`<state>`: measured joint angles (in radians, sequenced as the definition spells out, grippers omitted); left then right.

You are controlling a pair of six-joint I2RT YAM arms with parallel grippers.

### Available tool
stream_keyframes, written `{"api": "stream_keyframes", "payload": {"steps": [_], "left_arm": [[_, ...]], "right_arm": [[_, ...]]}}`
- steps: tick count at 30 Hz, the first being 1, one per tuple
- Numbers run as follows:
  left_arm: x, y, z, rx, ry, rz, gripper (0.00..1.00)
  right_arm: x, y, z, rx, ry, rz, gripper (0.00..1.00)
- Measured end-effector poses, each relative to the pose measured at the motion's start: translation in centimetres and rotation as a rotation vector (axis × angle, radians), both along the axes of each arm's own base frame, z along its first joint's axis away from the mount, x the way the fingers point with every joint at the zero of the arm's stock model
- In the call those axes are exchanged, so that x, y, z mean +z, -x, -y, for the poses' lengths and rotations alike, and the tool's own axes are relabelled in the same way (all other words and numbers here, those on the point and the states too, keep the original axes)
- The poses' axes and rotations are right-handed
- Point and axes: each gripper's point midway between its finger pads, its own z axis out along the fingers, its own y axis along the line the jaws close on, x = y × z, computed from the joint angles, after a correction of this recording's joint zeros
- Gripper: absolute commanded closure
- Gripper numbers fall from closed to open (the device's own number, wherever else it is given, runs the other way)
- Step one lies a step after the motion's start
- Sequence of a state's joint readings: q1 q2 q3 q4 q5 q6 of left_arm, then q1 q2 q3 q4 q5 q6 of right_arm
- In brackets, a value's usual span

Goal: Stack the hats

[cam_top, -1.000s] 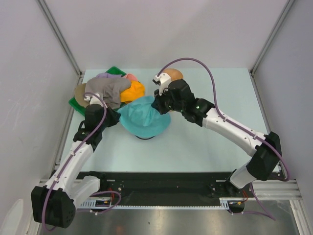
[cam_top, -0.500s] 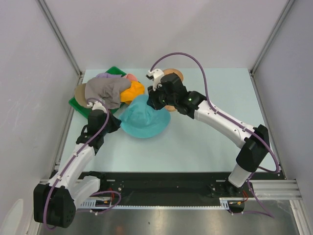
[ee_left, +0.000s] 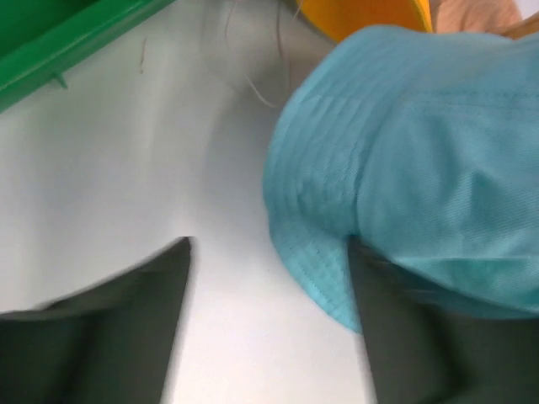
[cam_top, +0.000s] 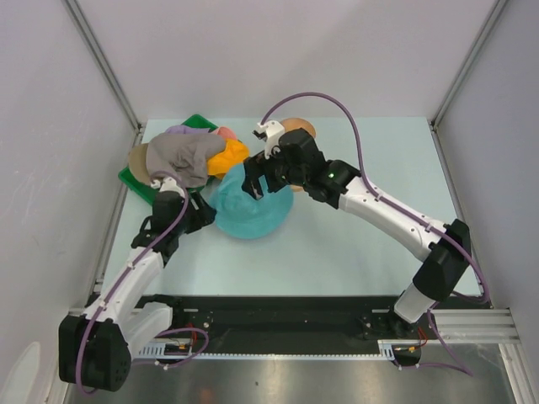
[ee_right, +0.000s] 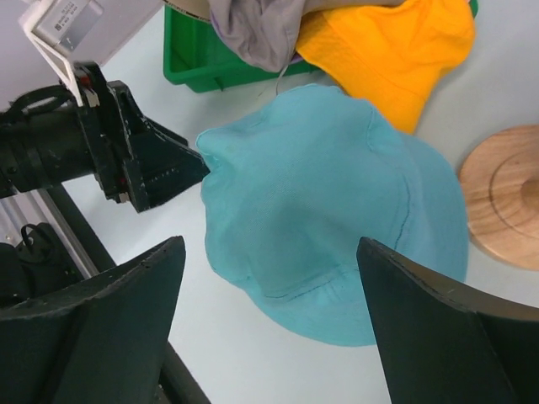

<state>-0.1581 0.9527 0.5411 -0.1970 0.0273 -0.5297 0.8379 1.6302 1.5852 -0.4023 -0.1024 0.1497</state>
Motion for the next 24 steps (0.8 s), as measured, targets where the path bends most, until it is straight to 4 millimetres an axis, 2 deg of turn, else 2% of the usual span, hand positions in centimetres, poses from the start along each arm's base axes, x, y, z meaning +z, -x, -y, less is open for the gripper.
{"api": "stream_keyframes", "payload": {"steps": [2,4,7,9,10,11,14,16,17,20,22,24], "left_arm": [[0.6,0.3,-0.4,0.017,-0.012,-0.015,0.00],[2.3,0.4,-1.0,0.036,-0.030,0.001,0.00],[6.8,0.4,-2.3,0.081,-0.065,0.086,0.00],[10.7,0.6,-3.8,0.125,-0.105,0.171,0.00],[14.1,0.9,-5.2,0.164,-0.151,0.244,0.00],[14.1,0.9,-5.2,0.164,-0.151,0.244,0.00],[16.8,1.1,-7.9,0.234,-0.243,0.280,0.00],[16.9,0.5,-8.9,0.254,-0.291,0.260,0.00],[16.3,0.0,-9.1,0.255,-0.313,0.236,0.00],[13.6,-1.2,-9.6,0.242,-0.361,0.139,0.00],[11.5,-2.2,-9.9,0.231,-0.389,0.068,0.00],[10.2,-3.0,-10.1,0.222,-0.405,0.029,0.00]], "right_arm": [[-0.3,0.1,0.0,-0.004,0.003,-0.009,0.08],[-0.4,0.0,0.2,-0.015,0.005,-0.012,0.06],[-0.1,-0.2,0.9,-0.041,0.004,-0.010,0.05],[0.6,-0.4,2.0,-0.064,-0.004,-0.005,0.05],[1.0,-0.4,2.7,-0.077,-0.010,-0.001,0.05],[1.5,-0.5,3.4,-0.090,-0.016,0.004,0.05],[3.1,-0.5,5.7,-0.130,-0.039,0.027,0.05],[4.0,-0.5,7.2,-0.157,-0.056,0.037,0.05],[4.2,-0.5,8.1,-0.172,-0.060,0.041,0.05],[4.4,-0.2,9.8,-0.203,-0.071,0.043,0.05],[4.0,0.2,10.7,-0.218,-0.072,0.031,0.05],[3.2,0.6,11.4,-0.231,-0.066,0.013,0.05]]}}
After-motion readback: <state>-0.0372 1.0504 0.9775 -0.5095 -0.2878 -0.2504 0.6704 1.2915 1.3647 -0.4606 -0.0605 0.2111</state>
